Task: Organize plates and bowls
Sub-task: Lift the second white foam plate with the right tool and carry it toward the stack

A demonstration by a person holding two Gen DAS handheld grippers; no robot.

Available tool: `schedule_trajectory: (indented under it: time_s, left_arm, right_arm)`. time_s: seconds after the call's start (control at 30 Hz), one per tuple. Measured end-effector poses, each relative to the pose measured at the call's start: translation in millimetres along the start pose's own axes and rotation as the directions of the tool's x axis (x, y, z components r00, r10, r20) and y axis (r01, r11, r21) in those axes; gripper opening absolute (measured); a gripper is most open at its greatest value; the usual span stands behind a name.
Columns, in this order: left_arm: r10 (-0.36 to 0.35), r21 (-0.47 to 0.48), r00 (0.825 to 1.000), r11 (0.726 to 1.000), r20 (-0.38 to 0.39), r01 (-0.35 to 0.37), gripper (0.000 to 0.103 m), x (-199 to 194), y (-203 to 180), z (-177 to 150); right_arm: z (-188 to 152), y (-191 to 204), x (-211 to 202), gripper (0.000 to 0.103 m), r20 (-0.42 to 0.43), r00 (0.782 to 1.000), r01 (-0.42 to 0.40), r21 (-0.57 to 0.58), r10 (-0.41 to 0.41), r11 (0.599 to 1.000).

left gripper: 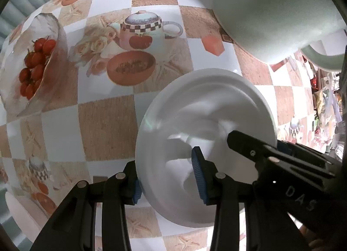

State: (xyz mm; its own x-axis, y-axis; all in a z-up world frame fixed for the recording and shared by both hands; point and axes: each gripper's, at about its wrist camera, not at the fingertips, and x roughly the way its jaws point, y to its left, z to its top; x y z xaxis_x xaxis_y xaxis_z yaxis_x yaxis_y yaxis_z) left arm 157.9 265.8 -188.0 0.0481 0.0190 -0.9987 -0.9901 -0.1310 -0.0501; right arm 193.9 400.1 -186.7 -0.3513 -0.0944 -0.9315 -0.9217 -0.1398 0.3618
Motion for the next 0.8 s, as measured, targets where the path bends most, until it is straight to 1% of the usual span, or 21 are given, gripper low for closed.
schedule_trajectory:
  time_s: [0.1,0.17,0.2,0.4,0.43,0.5,0.53,0.67,0.7,0.73,0.8]
  left_arm:
    - [0.000,0.008,1.000,1.000,-0.003,0.000,0.043,0.9,-1.3,-9.2]
    - [0.006,0.015,1.000,1.000,-0.002,-0.006,0.043,-2.1,-0.8,-21.1]
    - [0.008,0.017,1.000,1.000,-0.002,-0.008,0.043,-5.2,11.6,-32.5]
    - [0.006,0.008,1.000,1.000,-0.010,-0.006,0.043,-6.5,21.8,-55.1]
    - [0.006,0.007,1.000,1.000,-0.009,-0.006,0.043,-9.1,28.4,-66.9]
    - [0.006,0.002,1.000,1.000,-0.010,-0.006,0.043,-9.5,31.6,-72.7]
    - [0.005,-0.002,1.000,1.000,-0.011,-0.005,0.043,-4.3,33.8,-60.7]
    - [0.005,-0.005,1.000,1.000,-0.007,-0.005,0.043,-6.9,38.0,-74.8]
    - [0.004,-0.007,1.000,1.000,-0.006,-0.004,0.043,-3.8,44.4,-76.1]
    - [0.005,-0.010,1.000,1.000,-0.005,-0.005,0.043,-7.1,34.9,-68.3]
    - [0.004,-0.018,1.000,1.000,-0.002,-0.004,0.043,-5.0,35.6,-82.9]
  right_arm:
    - [-9.9,-0.5,1.0,0.034,-0.012,1.000,0.003,0.000,-0.003,1.000]
    - [-15.8,0.2,1.8,0.034,-0.017,1.000,0.003,-0.004,-0.003,1.000]
    - [-18.9,1.2,2.4,0.034,-0.021,1.000,0.004,-0.006,-0.004,1.000]
    - [-39.0,8.0,5.1,0.034,-0.040,0.999,0.004,-0.019,-0.005,1.000]
    - [-43.2,10.0,5.4,0.034,-0.043,0.999,0.004,-0.024,-0.005,1.000]
    - [-50.9,12.3,5.7,0.034,-0.047,0.999,0.006,-0.030,-0.008,1.000]
    - [-54.6,13.6,5.6,0.034,-0.046,0.999,-0.009,-0.039,0.007,0.999]
    - [-72.1,19.3,4.6,0.034,-0.052,0.999,-0.001,-0.051,-0.002,0.999]
    - [-75.8,20.7,4.1,0.034,-0.052,0.999,0.002,-0.055,-0.005,0.998]
    - [-80.7,23.6,3.6,0.034,-0.053,0.999,0.007,-0.064,-0.011,0.998]
    - [-88.4,28.4,2.7,0.034,-0.054,0.998,0.014,-0.078,-0.019,0.997]
